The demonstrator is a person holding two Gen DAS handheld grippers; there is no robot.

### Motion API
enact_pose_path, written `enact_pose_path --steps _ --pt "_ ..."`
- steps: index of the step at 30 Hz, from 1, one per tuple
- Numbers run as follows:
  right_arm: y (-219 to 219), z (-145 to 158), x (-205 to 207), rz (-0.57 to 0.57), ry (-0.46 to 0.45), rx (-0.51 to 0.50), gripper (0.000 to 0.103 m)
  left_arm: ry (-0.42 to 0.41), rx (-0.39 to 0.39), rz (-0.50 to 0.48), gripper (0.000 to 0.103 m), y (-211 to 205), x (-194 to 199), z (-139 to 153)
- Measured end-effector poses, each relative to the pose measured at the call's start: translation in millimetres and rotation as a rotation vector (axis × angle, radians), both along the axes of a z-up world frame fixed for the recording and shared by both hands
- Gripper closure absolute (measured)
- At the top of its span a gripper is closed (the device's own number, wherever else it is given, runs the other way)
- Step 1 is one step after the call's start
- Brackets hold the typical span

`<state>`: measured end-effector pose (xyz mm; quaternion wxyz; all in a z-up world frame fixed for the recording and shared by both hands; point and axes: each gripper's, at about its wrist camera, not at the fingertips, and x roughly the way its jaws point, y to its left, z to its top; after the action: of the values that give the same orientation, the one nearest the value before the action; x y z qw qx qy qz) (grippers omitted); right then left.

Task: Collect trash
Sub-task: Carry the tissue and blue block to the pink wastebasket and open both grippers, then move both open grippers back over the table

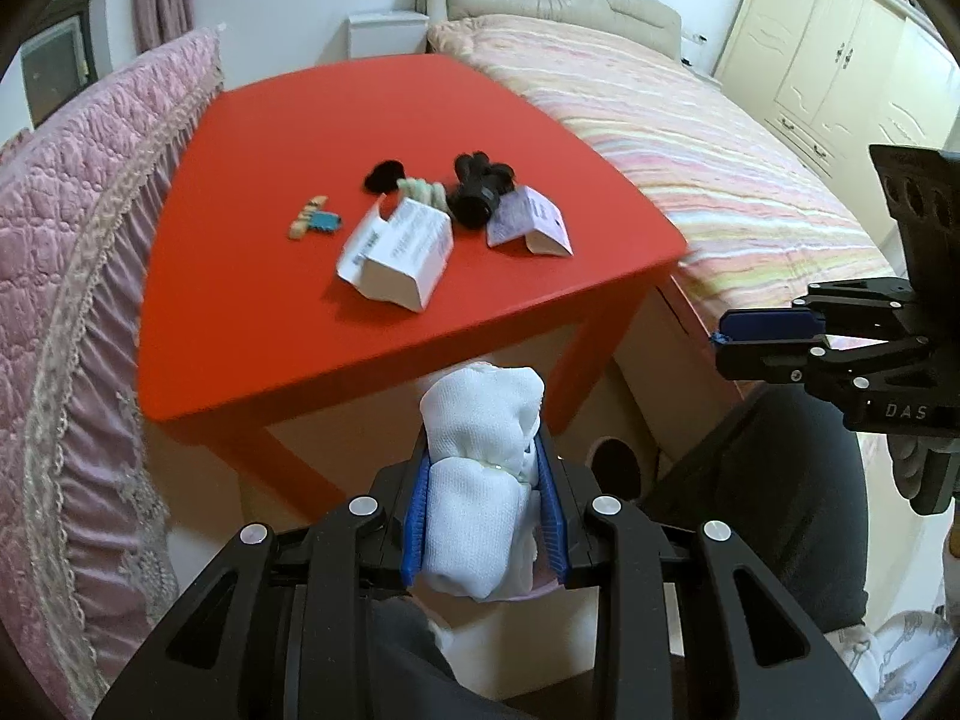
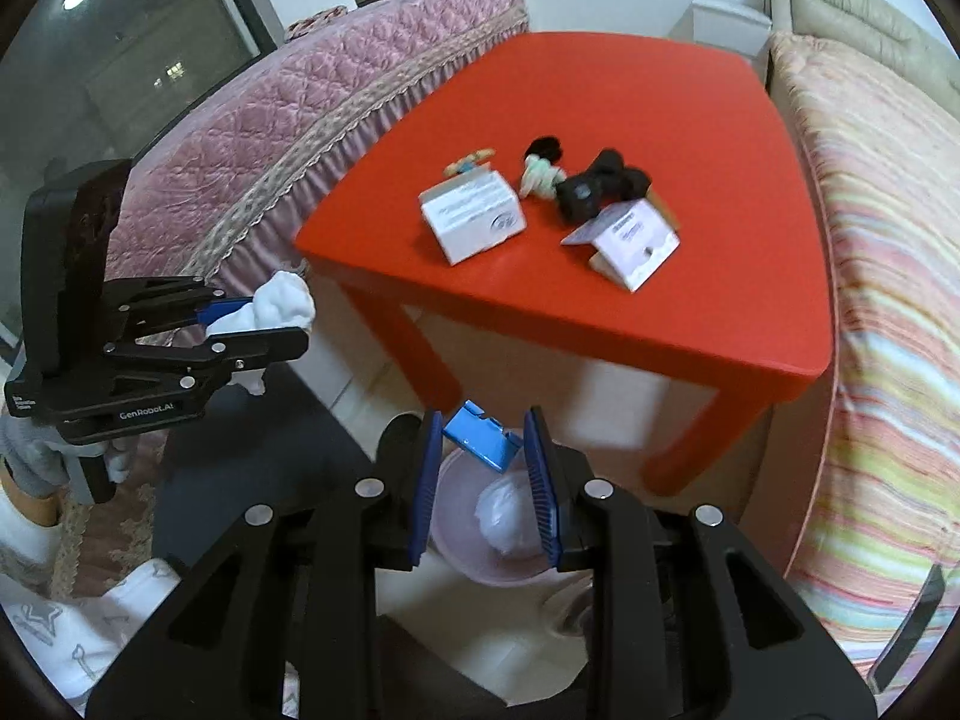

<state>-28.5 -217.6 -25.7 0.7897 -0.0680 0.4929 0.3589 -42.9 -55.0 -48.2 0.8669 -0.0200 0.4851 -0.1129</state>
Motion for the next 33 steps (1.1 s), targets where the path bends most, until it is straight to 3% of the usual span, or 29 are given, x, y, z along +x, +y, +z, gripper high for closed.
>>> enact_pose_path --steps 7,9,10,11,12,13,15,16,18,23,33 --pt "-1 2 -4 0.010 0.020 0.025 0.075 0.000 -0.016 -0.016 0.072 -4 -3 2" --pt "-1 3 -6 0.017 0.025 0.025 0.074 -0.002 -0.026 -0.026 0.065 -6 -3 5" --pt "-1 4 -6 0.014 0.022 0.024 0.068 -0.002 -0.030 -0.029 0.060 -6 -2 5" --pt "-2 3 -6 0.010 0.020 0.024 0.047 -0.005 -0.033 -0.032 0.046 -7 -2 6" --pt "-2 3 -5 0.002 0.016 0.023 0.036 -0.010 -0.032 -0.026 0.029 -7 -2 7" --pt "-4 4 -4 -0.009 0.010 0.021 0.028 -0.014 -0.036 -0.021 0.022 -5 -2 7" --pt "-8 4 -3 -0.029 0.009 0.021 0.024 -0.018 -0.035 0.000 0.017 -2 -1 7" --pt "-9 5 -2 -0.038 0.005 0.022 0.015 -0.017 -0.035 0.007 0.017 -1 -1 7" --pt "-12 4 0 -0.050 0.008 0.028 0.013 -0.024 -0.040 0.036 0.009 4 0 8" --pt "-14 2 3 -0.065 0.009 0.026 0.005 -0.029 -0.041 0.061 0.008 11 0 10" --pt "-13 2 5 -0.065 0.012 0.030 0.004 -0.026 -0.035 0.074 0.008 17 2 10"
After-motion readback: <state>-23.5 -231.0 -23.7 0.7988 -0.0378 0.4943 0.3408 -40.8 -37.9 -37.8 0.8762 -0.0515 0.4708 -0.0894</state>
